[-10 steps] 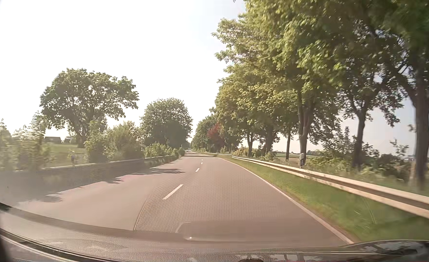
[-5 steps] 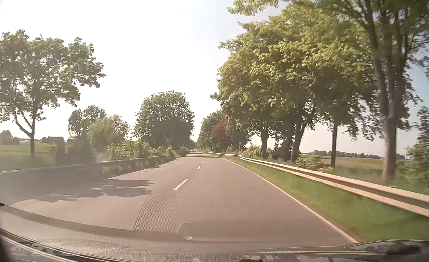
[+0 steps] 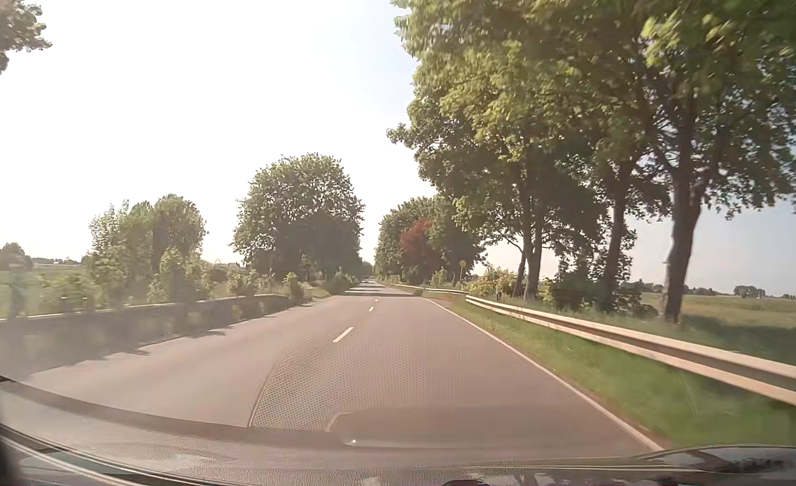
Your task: Follow the waypoints while adhering to traffic rules and regulations
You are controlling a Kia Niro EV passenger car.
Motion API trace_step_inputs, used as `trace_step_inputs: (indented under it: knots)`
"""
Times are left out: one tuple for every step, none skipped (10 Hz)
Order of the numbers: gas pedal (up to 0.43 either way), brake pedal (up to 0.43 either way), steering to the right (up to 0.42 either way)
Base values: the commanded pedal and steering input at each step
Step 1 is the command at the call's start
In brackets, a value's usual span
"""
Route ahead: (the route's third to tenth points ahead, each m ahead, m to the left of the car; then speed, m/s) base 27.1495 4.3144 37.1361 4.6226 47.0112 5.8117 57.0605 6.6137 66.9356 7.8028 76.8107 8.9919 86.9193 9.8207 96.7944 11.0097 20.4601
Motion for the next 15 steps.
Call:
trace_step_inputs:
  knots:
    - [0.24, 0.0, -0.011]
    - [0.228, 0.0, -0.011]
    - [0.228, 0.0, -0.01]
    - [0.228, 0.0, -0.01]
    - [0.228, 0.0, -0.01]
    - [0.228, 0.0, -0.01]
    - [0.228, 0.0, -0.01]
    - [0.22, 0.0, -0.009]
    - [0.22, 0.0, -0.009]
    - [0.22, 0.0, -0.009]
    - [0.22, 0.0, -0.009]
    - [0.22, 0.0, -0.008]
    - [0.22, 0.0, -0.008]
    - [0.22, 0.0, -0.008]
    - [0.22, 0.0, -0.008]
